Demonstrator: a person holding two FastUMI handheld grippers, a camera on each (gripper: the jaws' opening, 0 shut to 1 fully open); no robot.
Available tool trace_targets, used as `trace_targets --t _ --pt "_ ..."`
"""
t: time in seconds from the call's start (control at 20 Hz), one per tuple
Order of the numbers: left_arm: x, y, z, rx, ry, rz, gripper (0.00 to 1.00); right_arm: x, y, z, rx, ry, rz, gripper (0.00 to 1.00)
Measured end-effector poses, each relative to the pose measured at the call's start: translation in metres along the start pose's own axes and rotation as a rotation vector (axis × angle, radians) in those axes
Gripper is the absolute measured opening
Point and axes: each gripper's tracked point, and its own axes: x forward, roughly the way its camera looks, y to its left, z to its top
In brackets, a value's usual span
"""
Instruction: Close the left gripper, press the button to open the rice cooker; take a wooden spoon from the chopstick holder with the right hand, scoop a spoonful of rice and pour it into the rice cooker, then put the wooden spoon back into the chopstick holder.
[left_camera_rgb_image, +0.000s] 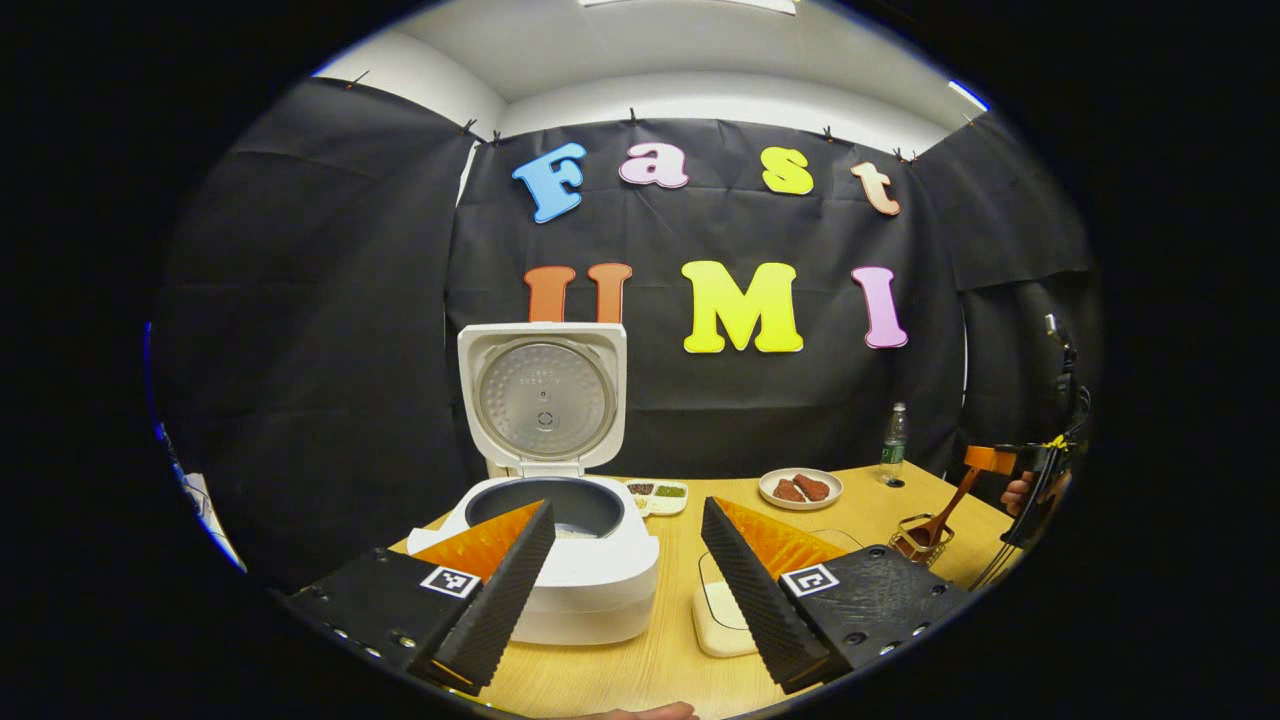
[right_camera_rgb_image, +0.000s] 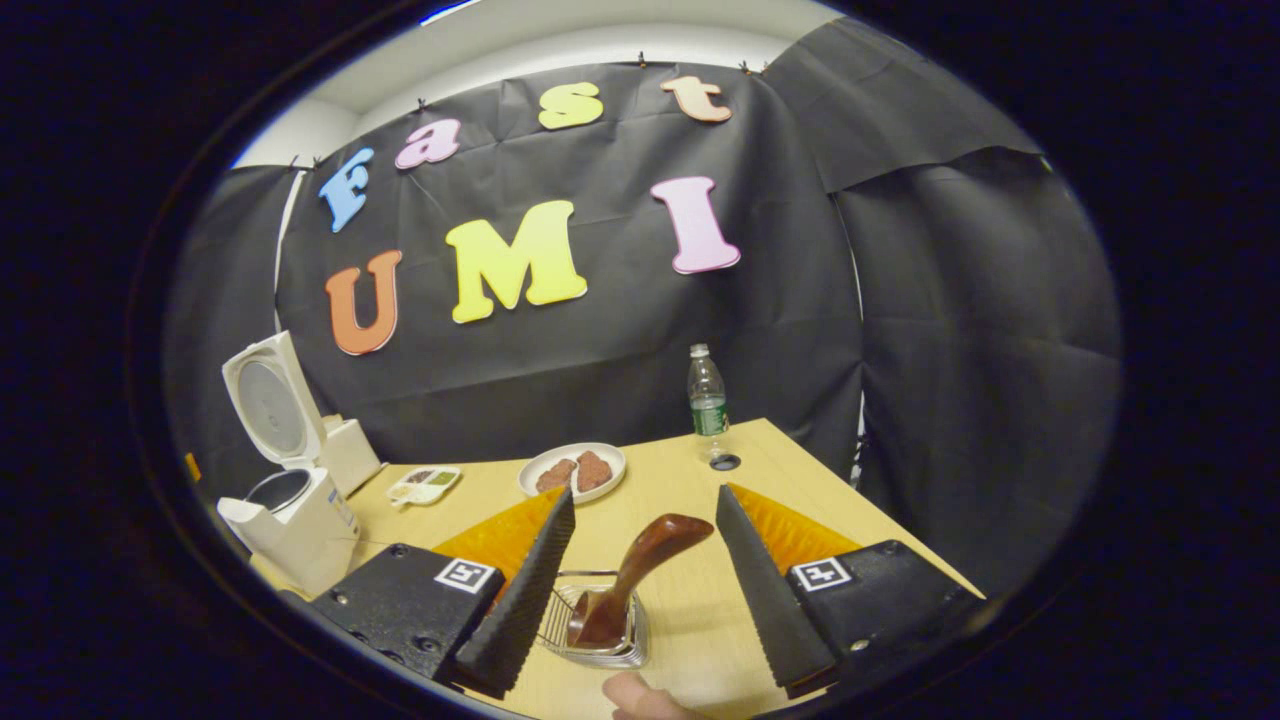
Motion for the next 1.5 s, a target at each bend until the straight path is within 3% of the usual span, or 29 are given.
trace_targets --t 0.15,0.3,0.45,0.65,1.2,1.4,1.5 --pt "0.012 0.002 0.016 0.003 0.007 -0.007 0.94 -0.021 0.002 0.006 -0.011 -0.007 -0.009 0.93" --pt "0.027 0.008 0.046 0.067 -0.043 0.003 0.94 -0.045 0.015 0.01 -0.043 -0.003 0.023 1.0" --pt "0.041 0.013 0.079 0.125 -0.101 -0.005 0.95 -0.069 0.023 0.026 -0.043 -0.041 0.051 1.0" --pt "0.059 0.022 0.112 0.078 -0.108 -0.018 0.95 -0.091 0.035 0.032 -0.062 -0.072 0.092 0.99" --pt "0.136 0.07 0.227 0.039 -0.26 0.044 0.95 -0.095 0.036 0.029 -0.058 -0.096 0.123 0.99" --pt "0.174 0.092 0.237 0.03 -0.29 0.089 0.95 -0.092 0.045 0.023 -0.068 -0.101 0.16 1.0" --pt "0.2 0.099 0.221 0.045 -0.243 0.098 0.95 -0.091 0.049 0.022 -0.068 -0.109 0.177 1.0"
